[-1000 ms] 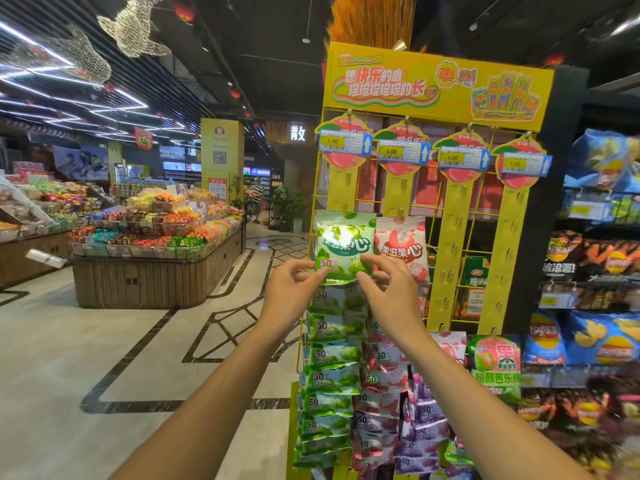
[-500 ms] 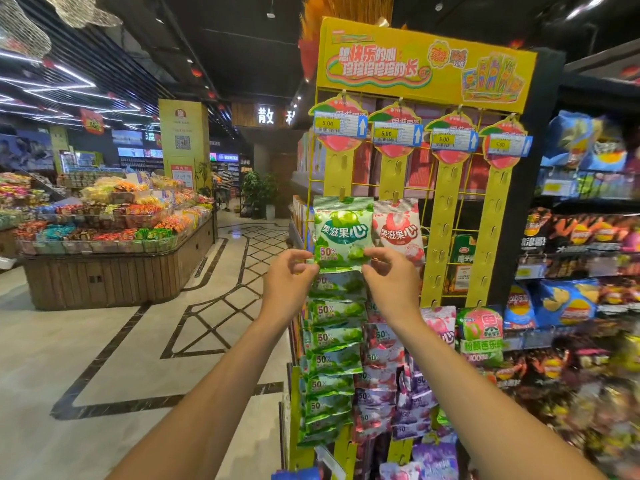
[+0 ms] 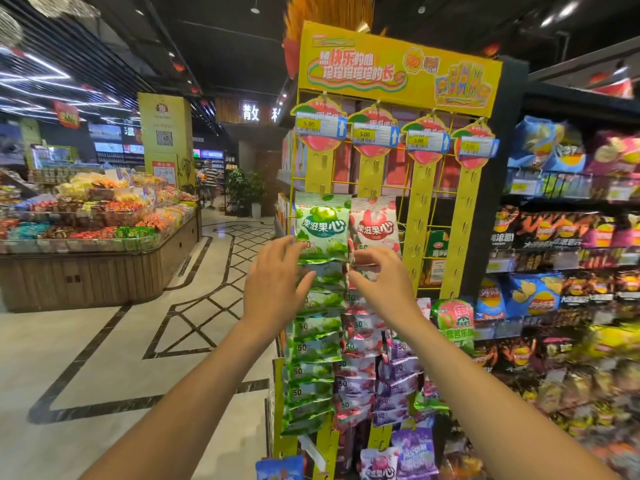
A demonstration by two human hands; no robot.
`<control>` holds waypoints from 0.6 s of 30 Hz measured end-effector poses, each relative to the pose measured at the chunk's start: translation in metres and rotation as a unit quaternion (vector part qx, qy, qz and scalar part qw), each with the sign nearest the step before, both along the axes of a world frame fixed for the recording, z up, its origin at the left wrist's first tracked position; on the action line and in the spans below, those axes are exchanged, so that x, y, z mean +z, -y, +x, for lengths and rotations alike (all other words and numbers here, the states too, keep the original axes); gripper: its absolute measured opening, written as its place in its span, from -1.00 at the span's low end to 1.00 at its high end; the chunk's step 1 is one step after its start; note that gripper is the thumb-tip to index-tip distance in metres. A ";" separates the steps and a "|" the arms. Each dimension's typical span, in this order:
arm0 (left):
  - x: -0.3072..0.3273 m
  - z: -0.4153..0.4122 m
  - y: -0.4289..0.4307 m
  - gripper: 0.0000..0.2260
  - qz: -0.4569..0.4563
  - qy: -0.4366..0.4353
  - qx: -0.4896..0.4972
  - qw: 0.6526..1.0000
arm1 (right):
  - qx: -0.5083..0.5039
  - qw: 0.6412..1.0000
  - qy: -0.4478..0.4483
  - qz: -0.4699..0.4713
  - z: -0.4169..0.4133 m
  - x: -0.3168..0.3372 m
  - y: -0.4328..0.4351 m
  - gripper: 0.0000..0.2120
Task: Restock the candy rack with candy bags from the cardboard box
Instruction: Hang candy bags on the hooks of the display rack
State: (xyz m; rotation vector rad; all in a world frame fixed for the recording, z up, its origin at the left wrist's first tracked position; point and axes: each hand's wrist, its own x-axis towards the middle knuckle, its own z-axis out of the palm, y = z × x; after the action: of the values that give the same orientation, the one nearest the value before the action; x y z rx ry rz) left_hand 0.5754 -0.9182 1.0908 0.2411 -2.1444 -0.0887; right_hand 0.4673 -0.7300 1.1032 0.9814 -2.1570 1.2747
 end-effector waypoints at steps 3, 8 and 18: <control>-0.010 -0.009 -0.025 -0.43 -0.080 0.041 0.028 0.996 | -0.031 0.998 -0.027 0.057 -0.006 -0.011 -0.033 -0.62; -0.028 -0.040 -0.093 -0.33 -0.137 0.112 0.022 0.984 | -0.100 0.981 -0.059 0.155 -0.024 -0.027 -0.112 -0.44; -0.073 -0.125 -0.290 -0.32 -0.137 0.185 -0.091 0.969 | -0.203 0.957 -0.018 0.206 -0.067 -0.070 -0.320 -0.39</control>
State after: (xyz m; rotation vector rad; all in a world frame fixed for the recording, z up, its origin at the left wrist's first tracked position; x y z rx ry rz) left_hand 0.4507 -0.6284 1.0175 -0.1107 -2.5150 0.1586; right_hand 0.4007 -0.4099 1.0328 0.6443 -2.4824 0.6239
